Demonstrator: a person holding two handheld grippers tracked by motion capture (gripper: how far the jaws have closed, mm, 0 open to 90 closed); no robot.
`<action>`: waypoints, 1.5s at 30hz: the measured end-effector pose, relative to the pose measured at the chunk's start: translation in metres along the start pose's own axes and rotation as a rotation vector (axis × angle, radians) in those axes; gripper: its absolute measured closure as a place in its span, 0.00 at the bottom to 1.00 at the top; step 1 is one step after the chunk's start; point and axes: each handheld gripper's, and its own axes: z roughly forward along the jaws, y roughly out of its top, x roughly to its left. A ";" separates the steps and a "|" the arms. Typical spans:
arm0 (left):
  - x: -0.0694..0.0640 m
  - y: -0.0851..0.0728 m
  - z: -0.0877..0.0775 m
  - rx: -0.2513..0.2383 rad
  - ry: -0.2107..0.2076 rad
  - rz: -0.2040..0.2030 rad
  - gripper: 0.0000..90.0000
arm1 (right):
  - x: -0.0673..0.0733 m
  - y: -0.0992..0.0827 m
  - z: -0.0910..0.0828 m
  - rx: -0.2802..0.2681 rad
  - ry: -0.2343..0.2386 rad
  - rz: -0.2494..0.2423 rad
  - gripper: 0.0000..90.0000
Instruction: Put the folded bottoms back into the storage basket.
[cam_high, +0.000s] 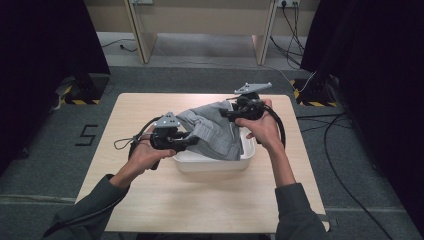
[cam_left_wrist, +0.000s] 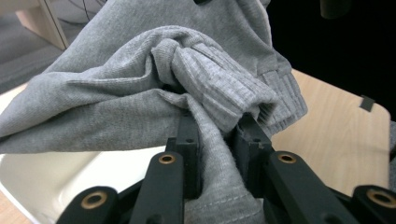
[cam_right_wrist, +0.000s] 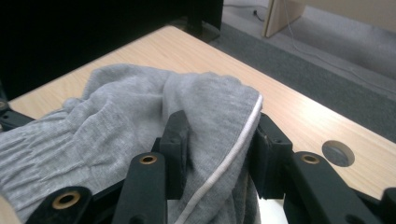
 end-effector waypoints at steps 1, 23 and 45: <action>0.003 -0.002 0.004 0.006 0.002 -0.007 0.82 | -0.002 -0.001 0.005 0.009 0.000 0.006 0.70; 0.028 -0.030 0.052 0.143 0.036 -0.070 0.81 | -0.041 -0.049 0.070 0.150 -0.017 0.133 0.70; 0.040 -0.032 0.044 0.176 0.075 -0.093 0.61 | -0.041 -0.059 0.093 0.285 -0.136 0.115 0.64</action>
